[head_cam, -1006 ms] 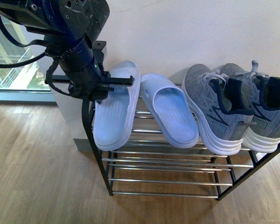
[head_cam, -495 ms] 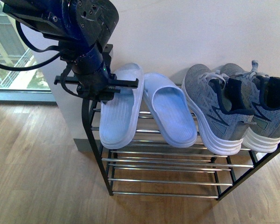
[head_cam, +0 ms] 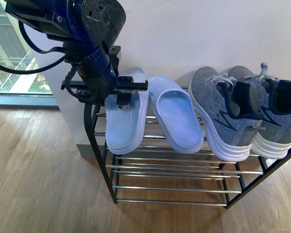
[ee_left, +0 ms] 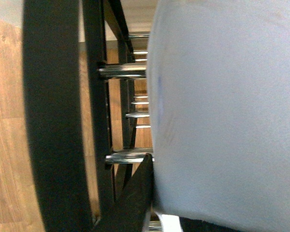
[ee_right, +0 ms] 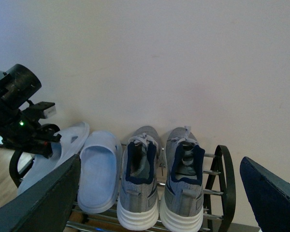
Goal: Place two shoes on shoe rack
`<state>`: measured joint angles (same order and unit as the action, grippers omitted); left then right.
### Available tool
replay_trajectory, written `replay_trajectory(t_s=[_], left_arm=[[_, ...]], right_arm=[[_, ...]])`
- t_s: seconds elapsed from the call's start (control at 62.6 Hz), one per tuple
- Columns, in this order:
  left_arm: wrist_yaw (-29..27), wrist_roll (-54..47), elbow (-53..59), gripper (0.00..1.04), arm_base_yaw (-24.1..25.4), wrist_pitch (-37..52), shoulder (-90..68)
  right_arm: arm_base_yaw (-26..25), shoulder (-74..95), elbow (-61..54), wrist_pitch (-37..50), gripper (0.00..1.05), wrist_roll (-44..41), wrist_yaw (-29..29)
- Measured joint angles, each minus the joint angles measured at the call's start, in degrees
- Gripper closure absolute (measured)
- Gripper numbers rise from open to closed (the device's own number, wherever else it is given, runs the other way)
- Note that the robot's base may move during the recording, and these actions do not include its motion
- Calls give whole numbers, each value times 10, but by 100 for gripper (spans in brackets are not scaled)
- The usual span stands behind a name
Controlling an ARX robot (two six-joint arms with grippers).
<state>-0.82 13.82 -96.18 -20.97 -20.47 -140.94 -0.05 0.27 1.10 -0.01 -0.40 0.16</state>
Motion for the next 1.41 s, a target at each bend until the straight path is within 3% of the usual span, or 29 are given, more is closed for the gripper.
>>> replay_trajectory(t_s=[0.383,0.703,0.815,0.894,1.022,1.086,1.134,1.15,1.262,1.406], left_arm=[[57,34,-6,8,-4,-7,16],[48,33,-6,9,-7,-28,84],[23,7,23,9,-16,2,125],[-24,-24,95,9,-21,63,195],[-182,-101,261,9,3,205,342],[-223,-113,310,9,19,226,382],[-210,-121,353,14,34,310,394],[-188,-122,385,19,43,388,398],[-141,-127,520,37,63,653,409],[-113,-130,627,58,78,797,468]], right_arm=[[0,0,0,0,9,0,0],[0,0,0,0,9,0,0],[0,0,0,0,9,0,0],[0,0,0,0,9,0,0],[0,0,0,0,9,0,0],[0,0,0,0,9,0,0],[0,0,0,0,9,0,0],[0,0,0,0,9,0,0],[0,0,0,0,9,0,-2],[0,0,0,0,9,0,-1]])
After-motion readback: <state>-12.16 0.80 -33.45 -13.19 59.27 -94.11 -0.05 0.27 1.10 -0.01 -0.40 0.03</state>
